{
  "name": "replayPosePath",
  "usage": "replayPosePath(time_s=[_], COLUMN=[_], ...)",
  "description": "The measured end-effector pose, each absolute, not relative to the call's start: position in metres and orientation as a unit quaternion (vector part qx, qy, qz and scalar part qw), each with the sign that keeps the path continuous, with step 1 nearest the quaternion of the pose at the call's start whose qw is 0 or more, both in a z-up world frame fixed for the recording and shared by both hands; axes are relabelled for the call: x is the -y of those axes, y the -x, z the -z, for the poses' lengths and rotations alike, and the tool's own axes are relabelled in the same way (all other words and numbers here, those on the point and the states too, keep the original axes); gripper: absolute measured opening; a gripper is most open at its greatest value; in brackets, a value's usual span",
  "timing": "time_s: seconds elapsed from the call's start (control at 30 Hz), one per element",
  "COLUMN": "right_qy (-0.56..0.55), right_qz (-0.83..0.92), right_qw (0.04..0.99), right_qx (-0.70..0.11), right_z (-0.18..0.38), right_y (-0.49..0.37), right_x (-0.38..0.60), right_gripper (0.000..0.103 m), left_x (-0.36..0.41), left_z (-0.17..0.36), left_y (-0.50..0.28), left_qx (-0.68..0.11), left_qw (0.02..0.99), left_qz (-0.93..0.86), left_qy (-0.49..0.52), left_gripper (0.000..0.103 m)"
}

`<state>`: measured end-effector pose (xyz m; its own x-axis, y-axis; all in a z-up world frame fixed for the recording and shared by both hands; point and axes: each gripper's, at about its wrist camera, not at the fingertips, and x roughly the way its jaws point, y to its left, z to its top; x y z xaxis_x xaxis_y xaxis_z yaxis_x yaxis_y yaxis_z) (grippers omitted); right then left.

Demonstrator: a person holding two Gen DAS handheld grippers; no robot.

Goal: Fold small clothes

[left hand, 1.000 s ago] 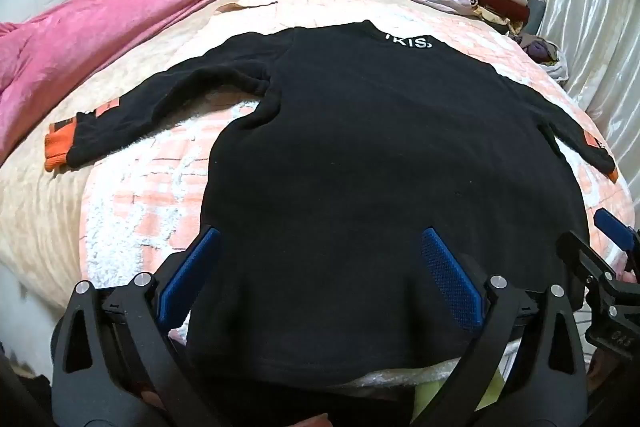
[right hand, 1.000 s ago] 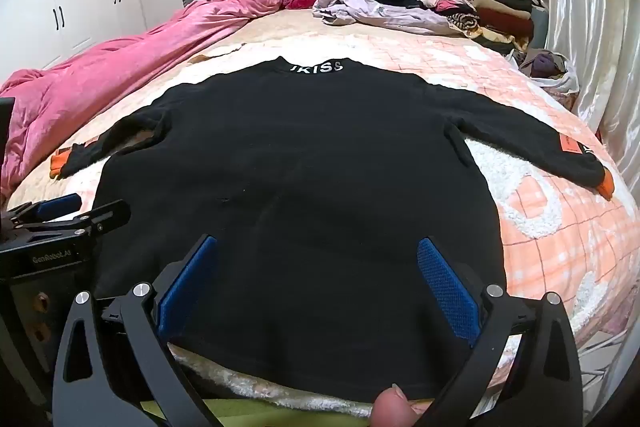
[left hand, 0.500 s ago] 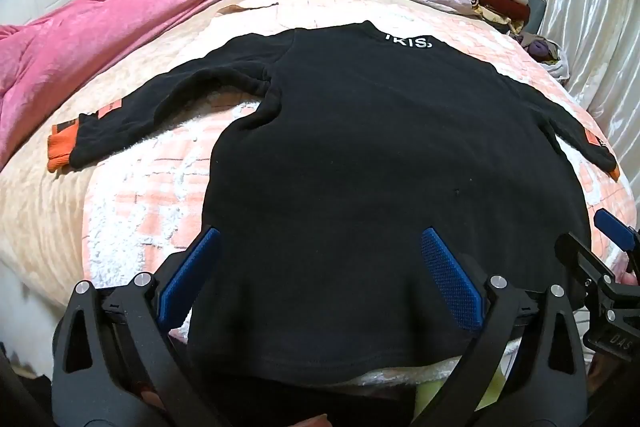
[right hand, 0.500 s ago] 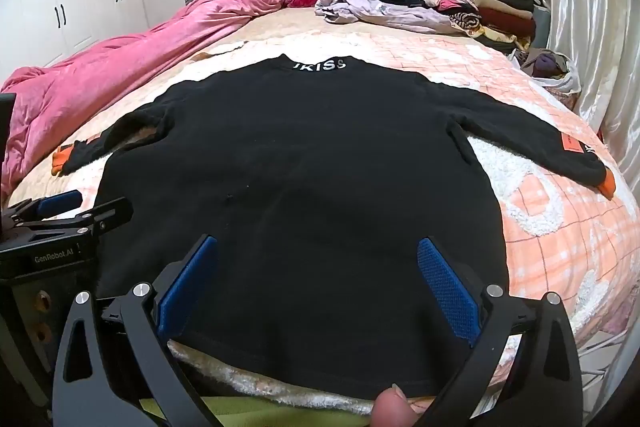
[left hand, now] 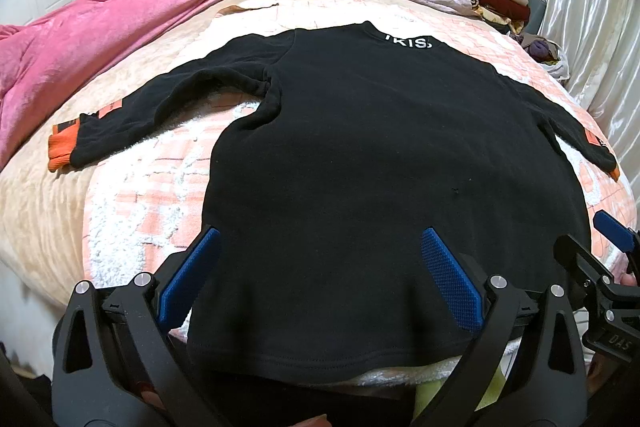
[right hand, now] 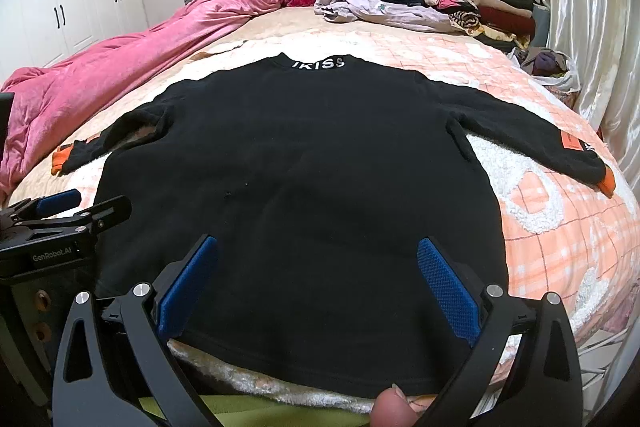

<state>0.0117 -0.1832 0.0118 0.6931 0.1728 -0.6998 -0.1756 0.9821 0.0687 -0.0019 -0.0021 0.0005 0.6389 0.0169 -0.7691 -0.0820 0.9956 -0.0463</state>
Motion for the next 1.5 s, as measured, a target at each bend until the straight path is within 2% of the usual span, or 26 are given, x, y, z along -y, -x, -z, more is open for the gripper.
replayPosePath(time_s=[1.5], right_qy=[-0.001], right_qz=[-0.098], right_qw=[0.922], right_qx=[-0.374], right_z=[-0.015], right_y=[-0.022], right_x=[0.192], right_gripper=[0.099], left_x=[0.012], left_z=[-0.004], left_y=[-0.013], left_qx=[-0.426], left_qw=[0.903], left_qz=[-0.026], left_qy=[0.033], left_gripper=[0.094])
